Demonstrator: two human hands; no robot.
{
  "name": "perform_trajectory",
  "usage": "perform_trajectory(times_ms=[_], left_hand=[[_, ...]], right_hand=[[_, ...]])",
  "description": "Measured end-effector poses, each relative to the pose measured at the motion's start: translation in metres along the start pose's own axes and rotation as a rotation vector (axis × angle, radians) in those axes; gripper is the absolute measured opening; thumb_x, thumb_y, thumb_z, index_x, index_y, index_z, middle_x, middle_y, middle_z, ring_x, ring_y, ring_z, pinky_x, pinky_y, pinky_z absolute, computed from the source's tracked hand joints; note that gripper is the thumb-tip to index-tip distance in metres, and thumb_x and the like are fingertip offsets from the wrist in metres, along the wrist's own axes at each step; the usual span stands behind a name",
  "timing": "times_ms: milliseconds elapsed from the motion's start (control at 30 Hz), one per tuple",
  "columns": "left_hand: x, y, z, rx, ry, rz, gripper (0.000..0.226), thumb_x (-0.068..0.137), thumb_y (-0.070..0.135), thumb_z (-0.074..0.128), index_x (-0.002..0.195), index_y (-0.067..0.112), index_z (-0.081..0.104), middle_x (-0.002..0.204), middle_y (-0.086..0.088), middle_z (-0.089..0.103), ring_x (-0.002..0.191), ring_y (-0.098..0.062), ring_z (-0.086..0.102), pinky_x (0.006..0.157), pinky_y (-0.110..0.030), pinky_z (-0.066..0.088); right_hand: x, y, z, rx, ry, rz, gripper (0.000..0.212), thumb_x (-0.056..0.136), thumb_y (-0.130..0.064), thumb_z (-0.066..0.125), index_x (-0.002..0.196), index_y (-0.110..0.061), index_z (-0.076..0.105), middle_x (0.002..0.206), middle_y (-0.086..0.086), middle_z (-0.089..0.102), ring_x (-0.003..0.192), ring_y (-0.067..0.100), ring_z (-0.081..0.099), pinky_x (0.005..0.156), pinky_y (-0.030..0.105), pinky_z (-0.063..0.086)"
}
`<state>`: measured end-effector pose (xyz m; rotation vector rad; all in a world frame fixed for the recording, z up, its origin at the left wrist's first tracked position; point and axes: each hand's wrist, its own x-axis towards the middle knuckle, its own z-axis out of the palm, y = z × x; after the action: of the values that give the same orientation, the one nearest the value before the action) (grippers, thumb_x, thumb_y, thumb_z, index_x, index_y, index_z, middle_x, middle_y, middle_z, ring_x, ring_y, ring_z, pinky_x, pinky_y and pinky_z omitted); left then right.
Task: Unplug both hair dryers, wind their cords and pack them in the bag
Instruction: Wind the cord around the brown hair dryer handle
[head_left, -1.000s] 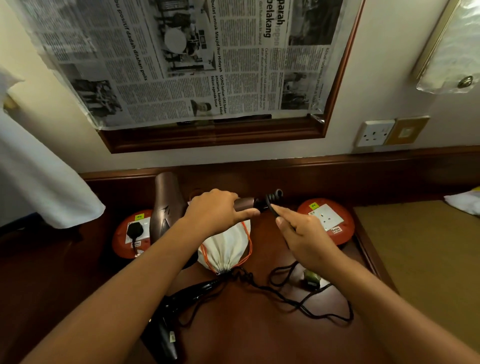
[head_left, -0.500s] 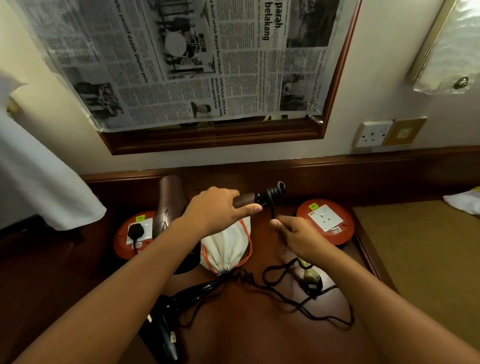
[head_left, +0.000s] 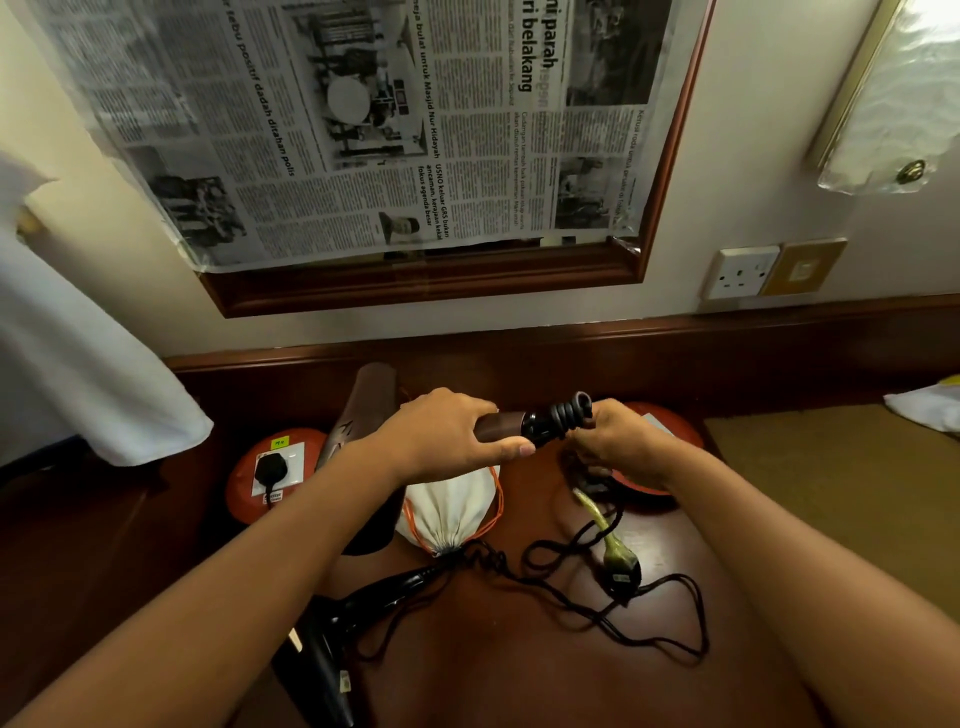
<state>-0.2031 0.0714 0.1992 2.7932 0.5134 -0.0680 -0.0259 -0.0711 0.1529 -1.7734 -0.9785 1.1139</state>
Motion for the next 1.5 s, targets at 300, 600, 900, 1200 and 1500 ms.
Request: perform_trajectory(times_ms=[300,600,900,1200,1500], left_hand=[[-0.005,0.006,0.006,0.082,-0.086,0.096,0.051,0.083,0.071,0.046,0.089,0.021,0.06,0.066,0.004,0.056,0.053,-0.008,0.046,0.056,-0.031,0.041],[0.001,0.002,0.017,0.175,-0.158,-0.012,0.051,0.083,0.073,0.044,0.08,0.023,0.053,0.067,0.002,0.051,0.058,-0.013,0.047,0.056,-0.034,0.04],[0.015,0.001,0.023,0.233,-0.095,-0.14,0.058,0.082,0.077,0.038,0.089,0.022,0.054,0.075,0.002,0.055,0.064,-0.013,0.05,0.056,-0.031,0.039],[0.02,-0.01,0.016,0.187,0.038,-0.249,0.061,0.08,0.081,0.033,0.091,0.024,0.054,0.079,0.004,0.055,0.069,-0.014,0.052,0.059,-0.031,0.039],[0.011,0.0,0.009,0.032,0.075,-0.169,0.057,0.082,0.078,0.034,0.076,0.022,0.048,0.069,0.003,0.052,0.061,-0.012,0.051,0.057,-0.03,0.039]], right_hand=[[0.011,-0.023,-0.01,-0.434,0.124,-0.11,0.011,0.078,-0.032,0.074,0.076,-0.021,0.075,0.076,0.002,0.072,0.074,0.019,0.067,0.064,0.029,0.053],[-0.003,-0.048,-0.017,-0.823,0.296,-0.399,0.026,0.081,-0.043,0.069,0.098,-0.024,0.073,0.093,-0.006,0.073,0.09,0.013,0.066,0.08,0.034,0.054],[-0.024,-0.045,0.002,-0.858,0.317,-0.492,0.021,0.092,-0.034,0.056,0.094,-0.019,0.072,0.078,0.0,0.07,0.072,0.02,0.063,0.066,0.039,0.053],[-0.042,-0.005,0.034,-0.412,0.317,-0.349,0.04,0.097,-0.012,0.046,0.137,-0.015,0.049,0.105,-0.005,0.066,0.079,-0.007,0.05,0.065,0.003,0.038],[-0.031,0.026,0.05,0.034,0.204,-0.157,0.021,0.098,-0.023,0.048,0.09,-0.013,0.066,0.06,0.0,0.055,0.051,0.011,0.051,0.051,0.027,0.043]])
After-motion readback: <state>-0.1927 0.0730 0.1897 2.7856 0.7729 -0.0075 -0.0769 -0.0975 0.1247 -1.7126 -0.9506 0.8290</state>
